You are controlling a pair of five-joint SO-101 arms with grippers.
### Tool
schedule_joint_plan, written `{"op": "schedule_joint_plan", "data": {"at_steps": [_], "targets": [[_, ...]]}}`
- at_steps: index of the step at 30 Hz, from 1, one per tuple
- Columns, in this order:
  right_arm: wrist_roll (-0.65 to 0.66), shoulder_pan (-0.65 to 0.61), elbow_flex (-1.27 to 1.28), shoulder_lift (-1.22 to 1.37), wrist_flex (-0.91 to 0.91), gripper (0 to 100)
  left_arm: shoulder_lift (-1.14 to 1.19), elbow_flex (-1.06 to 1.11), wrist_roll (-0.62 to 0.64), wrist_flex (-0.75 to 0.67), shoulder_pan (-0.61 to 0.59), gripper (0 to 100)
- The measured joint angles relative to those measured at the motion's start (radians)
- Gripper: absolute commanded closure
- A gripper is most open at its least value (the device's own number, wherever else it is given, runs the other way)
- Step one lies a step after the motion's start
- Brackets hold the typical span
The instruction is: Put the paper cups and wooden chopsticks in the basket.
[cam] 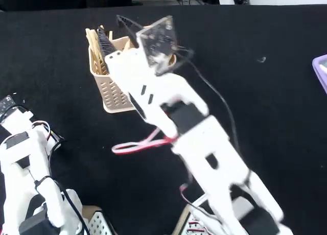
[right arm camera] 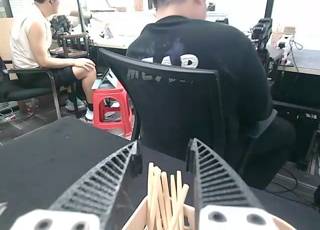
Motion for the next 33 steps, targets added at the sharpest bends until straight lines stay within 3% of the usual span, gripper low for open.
{"op": "schedule_joint_plan", "data": {"at_steps": [2, 4, 12, 16, 21, 25, 33], "targets": [[0.0, 0.0, 0.025, -0.097, 0.095, 98.8, 0.0, 0.0, 0.0, 0.0, 0.0, 92], [0.0, 0.0, 0.077, -0.187, 0.18, 97.3, 0.0, 0.0, 0.0, 0.0, 0.0, 97], [0.0, 0.0, 0.42, -0.577, 0.269, 98.0, -0.061, 0.002, 0.002, 0.0, 0.006, 97], [0.006, 0.0, 0.628, -0.796, 0.27, 98.0, -0.198, 0.044, 0.002, 0.029, 0.069, 97], [0.155, 0.014, 0.835, -1.014, 0.313, 98.0, -0.427, 0.167, -0.074, 0.044, 0.207, 97], [0.17, 0.135, 0.984, -1.108, 0.37, 98.0, -0.631, 0.284, -0.187, 0.044, 0.304, 97], [0.137, 0.419, 1.237, -1.231, 0.446, 98.0, -1.043, 0.502, -0.207, 0.046, 0.4, 97]]}}
